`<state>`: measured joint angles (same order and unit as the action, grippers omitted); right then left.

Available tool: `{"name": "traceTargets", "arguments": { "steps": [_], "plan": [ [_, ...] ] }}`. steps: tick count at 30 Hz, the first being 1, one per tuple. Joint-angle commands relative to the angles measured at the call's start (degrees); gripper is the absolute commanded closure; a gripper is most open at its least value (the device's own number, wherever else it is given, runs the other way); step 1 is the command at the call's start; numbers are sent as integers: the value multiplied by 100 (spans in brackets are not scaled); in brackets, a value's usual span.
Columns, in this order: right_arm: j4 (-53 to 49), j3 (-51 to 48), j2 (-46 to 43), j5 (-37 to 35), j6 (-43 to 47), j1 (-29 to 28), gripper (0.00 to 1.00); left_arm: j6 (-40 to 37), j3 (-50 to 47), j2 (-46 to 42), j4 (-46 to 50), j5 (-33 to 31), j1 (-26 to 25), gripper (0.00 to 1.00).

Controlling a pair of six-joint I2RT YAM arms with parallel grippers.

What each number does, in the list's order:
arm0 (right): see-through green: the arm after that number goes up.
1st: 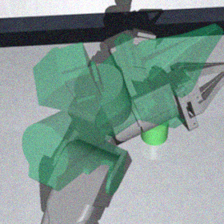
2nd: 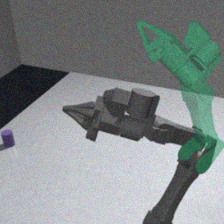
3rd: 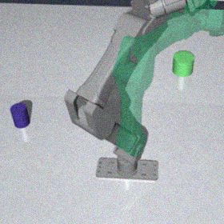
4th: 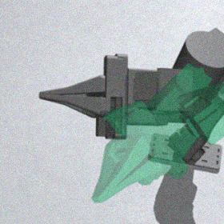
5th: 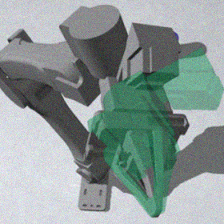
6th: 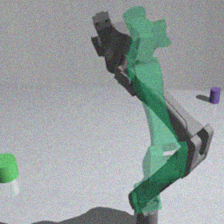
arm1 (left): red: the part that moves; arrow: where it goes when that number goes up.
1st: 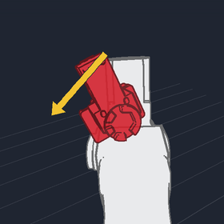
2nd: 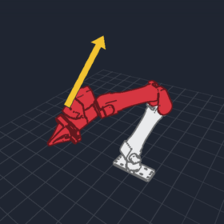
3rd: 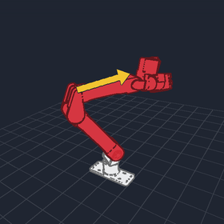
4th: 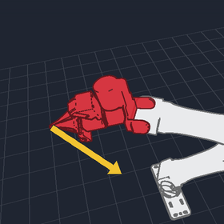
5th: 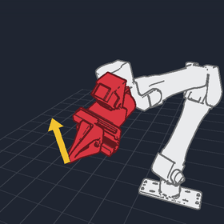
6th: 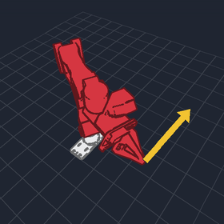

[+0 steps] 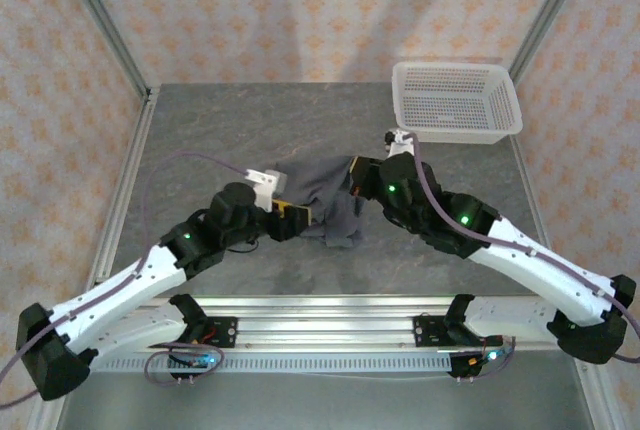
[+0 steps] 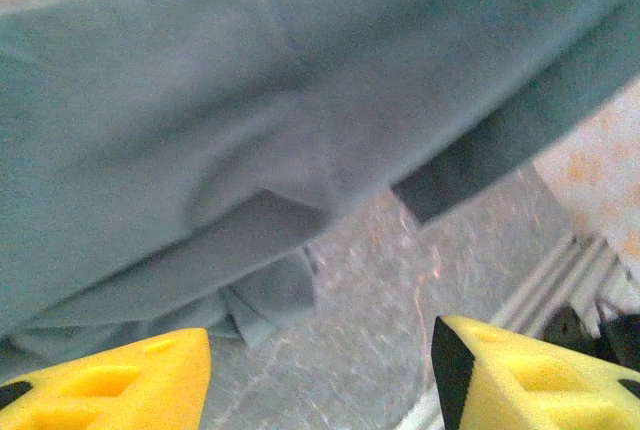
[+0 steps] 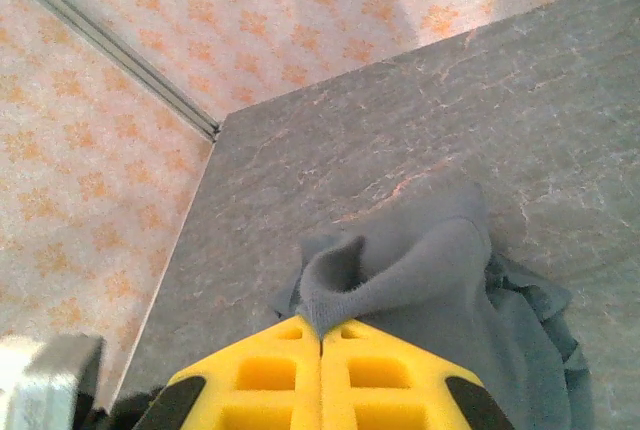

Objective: Fold the inside-out t-shirt

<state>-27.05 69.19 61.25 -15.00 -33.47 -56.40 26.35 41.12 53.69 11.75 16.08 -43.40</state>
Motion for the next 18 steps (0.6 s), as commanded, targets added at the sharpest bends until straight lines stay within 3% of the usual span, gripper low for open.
{"name": "traceTargets", "arguments": {
  "steps": [1,3,6,11,14,15,16,18],
  "plan": [
    [594,122,-113,-122,248,79,100,-289,-150,605,-331,-146,-358,37],
    [686,277,-161,-248,317,115,100,-147,-144,1136,-370,-488,-550,39],
    [809,486,-206,-497,454,146,100,-128,-56,1889,-818,-456,-826,38],
    [798,822,-68,-553,636,188,100,351,605,3313,-836,-1230,-1096,22],
    [768,892,-17,-518,631,188,100,636,817,3963,-940,-1743,-1078,20],
    [742,905,-17,-511,637,183,100,667,844,4074,-996,-1854,-1075,24],
    [700,927,-21,-526,656,191,100,683,845,4151,-1101,-1837,-1045,36],
    [606,964,-56,-690,707,194,100,726,806,4095,-1260,-1651,-952,87]
  ]
}}
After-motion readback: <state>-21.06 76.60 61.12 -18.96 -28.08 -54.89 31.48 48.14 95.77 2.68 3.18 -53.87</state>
